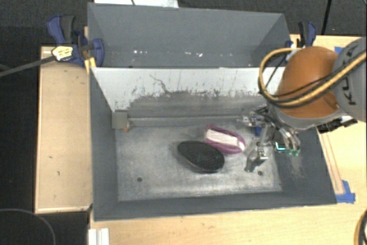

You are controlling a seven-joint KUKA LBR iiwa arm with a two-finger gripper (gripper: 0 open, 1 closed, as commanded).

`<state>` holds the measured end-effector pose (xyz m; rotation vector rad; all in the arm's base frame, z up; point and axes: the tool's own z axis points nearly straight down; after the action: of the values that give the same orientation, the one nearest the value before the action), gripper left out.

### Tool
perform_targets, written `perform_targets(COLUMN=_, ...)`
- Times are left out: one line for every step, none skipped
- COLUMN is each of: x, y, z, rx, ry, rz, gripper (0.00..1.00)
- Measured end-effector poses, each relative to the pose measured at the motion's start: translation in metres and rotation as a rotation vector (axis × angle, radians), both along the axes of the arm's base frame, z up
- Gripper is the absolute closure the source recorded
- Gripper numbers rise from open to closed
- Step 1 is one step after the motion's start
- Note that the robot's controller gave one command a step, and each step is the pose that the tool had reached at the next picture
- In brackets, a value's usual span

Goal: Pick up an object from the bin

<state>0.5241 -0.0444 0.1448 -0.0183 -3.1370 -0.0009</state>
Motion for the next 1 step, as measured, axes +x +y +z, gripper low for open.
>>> perform_targets(x=0.0216, y=0.0457, z=-0.0648, rx=-0.002, ry=-0.014, rz=0.163, gripper=0.0)
